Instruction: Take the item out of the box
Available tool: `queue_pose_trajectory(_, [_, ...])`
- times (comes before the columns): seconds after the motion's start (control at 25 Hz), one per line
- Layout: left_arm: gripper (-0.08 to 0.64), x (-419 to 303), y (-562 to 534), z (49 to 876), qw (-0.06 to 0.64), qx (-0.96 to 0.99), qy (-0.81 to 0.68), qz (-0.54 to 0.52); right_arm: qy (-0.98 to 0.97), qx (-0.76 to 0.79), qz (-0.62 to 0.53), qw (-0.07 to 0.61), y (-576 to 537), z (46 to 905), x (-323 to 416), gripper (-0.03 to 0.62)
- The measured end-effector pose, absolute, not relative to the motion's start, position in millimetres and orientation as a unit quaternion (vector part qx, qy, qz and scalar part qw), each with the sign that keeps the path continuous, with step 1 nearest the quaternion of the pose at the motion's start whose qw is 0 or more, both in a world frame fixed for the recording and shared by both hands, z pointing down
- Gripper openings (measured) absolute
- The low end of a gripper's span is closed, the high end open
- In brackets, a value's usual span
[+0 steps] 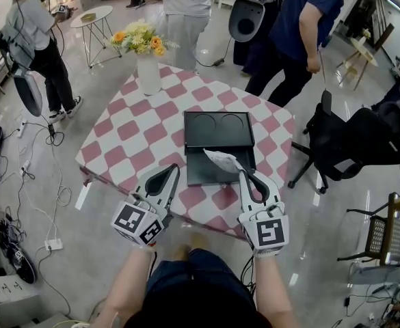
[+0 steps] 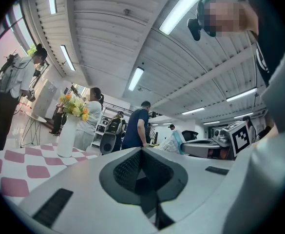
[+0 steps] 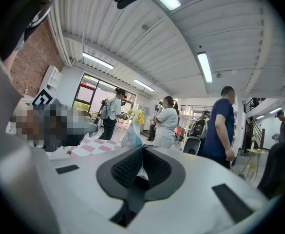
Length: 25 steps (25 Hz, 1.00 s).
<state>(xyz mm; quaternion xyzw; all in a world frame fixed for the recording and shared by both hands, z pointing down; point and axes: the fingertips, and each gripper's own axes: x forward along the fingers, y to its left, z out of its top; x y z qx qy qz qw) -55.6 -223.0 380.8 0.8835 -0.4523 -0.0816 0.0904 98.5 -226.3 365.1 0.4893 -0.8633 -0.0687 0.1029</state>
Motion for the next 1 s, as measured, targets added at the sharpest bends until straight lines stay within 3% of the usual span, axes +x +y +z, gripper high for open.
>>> queue_pose_trajectory(1.0, [0.008, -71, -234, 357, 0.071, 0.875, -0.472, -0.079, -0.858, 0.502, -0.065, 0.085, -225, 342, 121, 0.006])
